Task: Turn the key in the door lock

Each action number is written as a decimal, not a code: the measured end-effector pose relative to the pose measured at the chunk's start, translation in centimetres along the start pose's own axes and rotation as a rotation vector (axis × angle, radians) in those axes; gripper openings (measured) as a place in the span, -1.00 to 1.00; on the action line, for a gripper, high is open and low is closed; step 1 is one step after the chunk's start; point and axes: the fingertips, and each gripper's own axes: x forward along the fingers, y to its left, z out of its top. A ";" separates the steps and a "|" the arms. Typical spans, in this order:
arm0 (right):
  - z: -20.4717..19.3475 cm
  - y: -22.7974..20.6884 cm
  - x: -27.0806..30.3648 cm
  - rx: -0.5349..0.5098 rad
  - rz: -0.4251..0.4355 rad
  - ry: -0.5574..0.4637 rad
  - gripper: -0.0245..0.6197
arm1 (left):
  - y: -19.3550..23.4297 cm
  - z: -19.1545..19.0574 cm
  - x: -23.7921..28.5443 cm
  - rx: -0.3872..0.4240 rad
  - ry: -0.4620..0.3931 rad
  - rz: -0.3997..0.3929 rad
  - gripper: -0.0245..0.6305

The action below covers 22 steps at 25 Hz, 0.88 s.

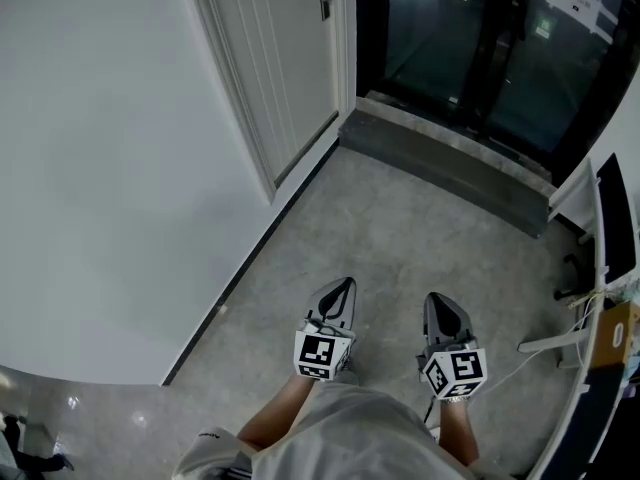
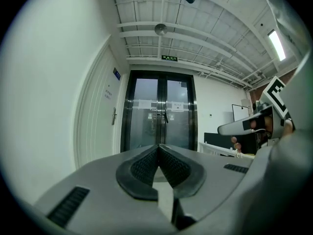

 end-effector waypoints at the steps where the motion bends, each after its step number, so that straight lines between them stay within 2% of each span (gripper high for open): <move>1: 0.2 -0.2 1.2 0.013 -0.009 -0.002 -0.96 | 0.7 0.5 1.0 0.004 -0.009 -0.010 -0.90; 5: 0.4 -1.1 4.0 0.041 -0.021 -0.001 -0.96 | 1.7 0.9 3.7 -0.007 -0.016 -0.067 -0.90; 10: 1.2 -1.4 7.1 0.032 -0.046 -0.010 -0.96 | 4.0 1.5 6.0 -0.005 -0.025 -0.087 -0.90; 22: 0.9 -5.3 10.8 0.033 -0.029 -0.003 -0.96 | 5.5 0.1 10.4 -0.005 0.010 -0.017 -0.90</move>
